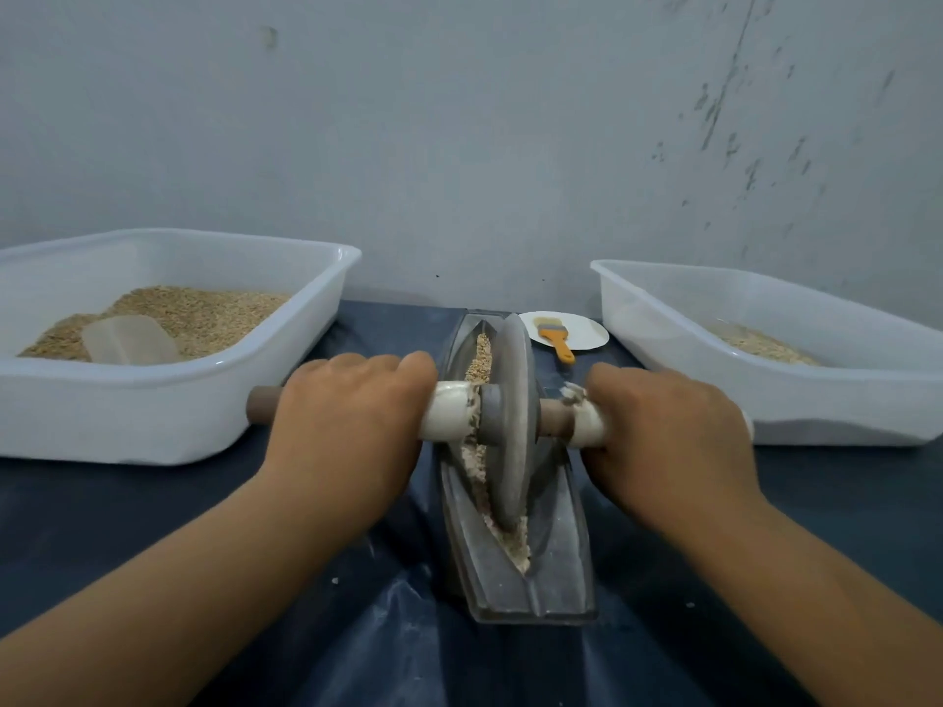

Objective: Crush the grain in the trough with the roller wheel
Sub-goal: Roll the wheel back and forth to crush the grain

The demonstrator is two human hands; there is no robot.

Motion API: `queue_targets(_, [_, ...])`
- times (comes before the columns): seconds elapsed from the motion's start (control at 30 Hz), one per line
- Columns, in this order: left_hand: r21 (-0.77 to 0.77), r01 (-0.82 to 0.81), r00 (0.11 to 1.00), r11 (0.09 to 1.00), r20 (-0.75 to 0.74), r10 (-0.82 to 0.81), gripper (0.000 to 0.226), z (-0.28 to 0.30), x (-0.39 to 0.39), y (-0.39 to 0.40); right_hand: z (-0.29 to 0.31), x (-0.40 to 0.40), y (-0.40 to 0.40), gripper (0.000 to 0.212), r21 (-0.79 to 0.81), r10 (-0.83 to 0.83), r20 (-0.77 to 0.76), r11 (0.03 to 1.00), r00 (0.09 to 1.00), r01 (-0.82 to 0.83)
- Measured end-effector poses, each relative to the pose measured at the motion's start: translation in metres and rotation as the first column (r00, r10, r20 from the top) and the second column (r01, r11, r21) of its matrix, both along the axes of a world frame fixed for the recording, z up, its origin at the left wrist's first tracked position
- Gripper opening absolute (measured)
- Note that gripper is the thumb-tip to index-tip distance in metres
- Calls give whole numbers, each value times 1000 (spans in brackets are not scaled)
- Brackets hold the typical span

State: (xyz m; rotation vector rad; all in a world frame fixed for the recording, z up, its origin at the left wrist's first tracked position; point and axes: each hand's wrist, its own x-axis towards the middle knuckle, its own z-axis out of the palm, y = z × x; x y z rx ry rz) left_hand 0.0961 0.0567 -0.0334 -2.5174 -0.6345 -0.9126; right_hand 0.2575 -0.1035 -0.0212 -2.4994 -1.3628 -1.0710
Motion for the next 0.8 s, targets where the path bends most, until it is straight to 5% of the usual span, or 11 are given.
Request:
queue_targets(0.13, [-64, -103, 993, 993, -65, 98, 28, 15, 23, 4, 6, 10, 19, 10, -46, -42, -232, 998, 972, 33])
queue_targets(0.23, [-86, -79, 996, 993, -56, 75, 35, 10, 14, 0, 3, 11, 15, 17, -40, -46, -123, 998, 991, 42])
queue_targets(0.33, [76, -26, 1000, 997, -2, 26, 38, 7, -1, -6, -6, 2, -3, 25, 62, 25, 20, 998, 999, -26])
queue_targets(0.47, [11, -51, 989, 999, -136, 52, 38, 24, 17, -7, -3, 6, 4, 19, 23, 2, -271, 1000, 963, 5])
queue_targets(0.6, [136, -225, 949, 965, -193, 248, 51, 27, 6, -11, -1, 8, -2, 19, -14, 33, -200, 999, 979, -37])
queue_targets(0.67, [123, -161, 973, 979, -145, 179, 57, 23, -4, -8, -1, 1, -12, 21, 18, 78, -135, 997, 988, -76])
queue_targets(0.8, [-15, -151, 973, 988, -177, 146, 34, 21, 2, -8, 9, -2, -4, 25, 10, 57, -191, 998, 980, -56])
